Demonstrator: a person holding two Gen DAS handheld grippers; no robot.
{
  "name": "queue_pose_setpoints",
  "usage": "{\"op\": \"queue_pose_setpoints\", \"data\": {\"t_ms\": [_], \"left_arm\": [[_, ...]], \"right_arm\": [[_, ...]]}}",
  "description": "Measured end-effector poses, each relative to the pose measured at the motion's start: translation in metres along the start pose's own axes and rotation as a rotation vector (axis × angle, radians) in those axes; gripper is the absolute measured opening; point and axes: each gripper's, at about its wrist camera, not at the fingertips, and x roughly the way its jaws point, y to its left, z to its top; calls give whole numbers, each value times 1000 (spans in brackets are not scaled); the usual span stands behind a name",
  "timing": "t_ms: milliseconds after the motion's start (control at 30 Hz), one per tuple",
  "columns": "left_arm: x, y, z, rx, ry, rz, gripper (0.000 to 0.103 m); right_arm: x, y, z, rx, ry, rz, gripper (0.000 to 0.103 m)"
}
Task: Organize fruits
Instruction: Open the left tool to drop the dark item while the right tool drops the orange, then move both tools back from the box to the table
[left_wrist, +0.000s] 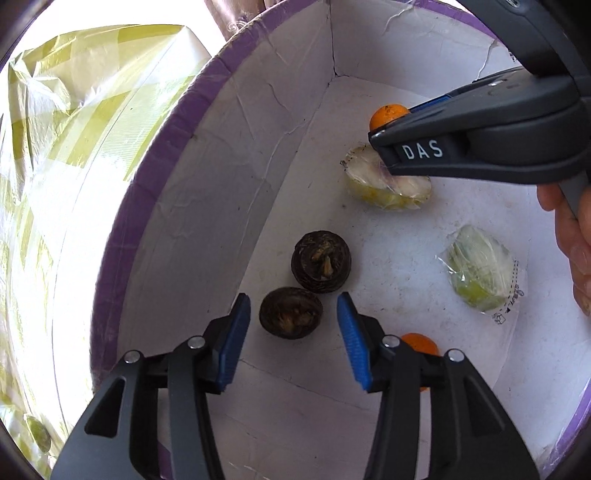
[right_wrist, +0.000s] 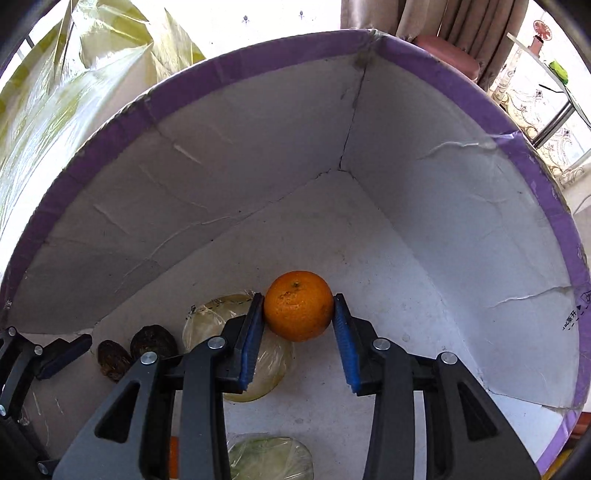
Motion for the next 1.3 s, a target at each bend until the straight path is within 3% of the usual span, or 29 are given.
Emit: {"op": "queue_pose_setpoints", "data": {"t_ms": [133,367,433,800,967,1300], "left_arm": [[-6,2,-6,13,-28,-2,65],[-32,-2,-24,25,-100,-24,73],[-41,0,-31,11,-124,-29,79],[-104,39,-74,-113,-286,-62,80],[-122,44,-87,-201,-354,-36,81],[-175,108,-158,-441,-537,-29,81]], "right_arm": [[-4,-3,0,-4,-8,-4,56],[-31,-10,-4,22,-86,-7,74],[-41,-11,-6,21,-118,-5,75],[-114,-4,-27,41,-310,15,80],[-141,9,-31,27,-361,37,81],[-168,81,-44,-146,-390,135,81]]}}
